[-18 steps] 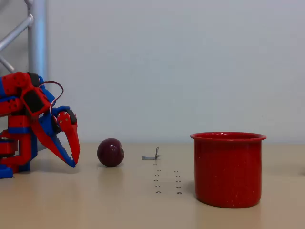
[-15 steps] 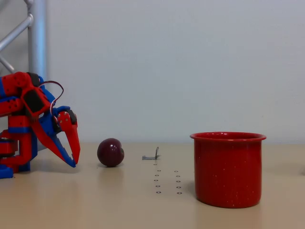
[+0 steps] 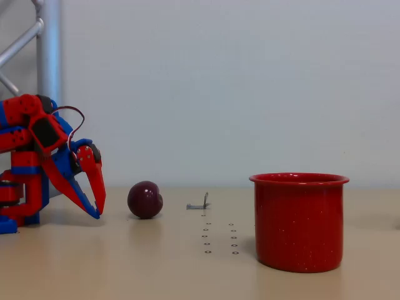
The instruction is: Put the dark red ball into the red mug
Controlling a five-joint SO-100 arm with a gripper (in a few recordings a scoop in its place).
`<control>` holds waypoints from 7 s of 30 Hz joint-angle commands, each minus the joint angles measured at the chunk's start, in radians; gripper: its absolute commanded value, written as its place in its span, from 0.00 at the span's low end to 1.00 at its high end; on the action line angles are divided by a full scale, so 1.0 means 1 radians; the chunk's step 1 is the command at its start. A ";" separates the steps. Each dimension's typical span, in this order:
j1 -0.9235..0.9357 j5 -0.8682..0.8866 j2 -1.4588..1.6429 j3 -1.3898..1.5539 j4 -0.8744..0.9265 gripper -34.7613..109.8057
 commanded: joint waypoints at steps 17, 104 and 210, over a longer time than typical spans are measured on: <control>-0.055 -0.086 0.072 0.038 -0.091 0.33; -0.187 -1.471 -1.143 -0.615 -0.318 0.51; -0.066 -1.496 -0.957 -0.537 -0.114 0.49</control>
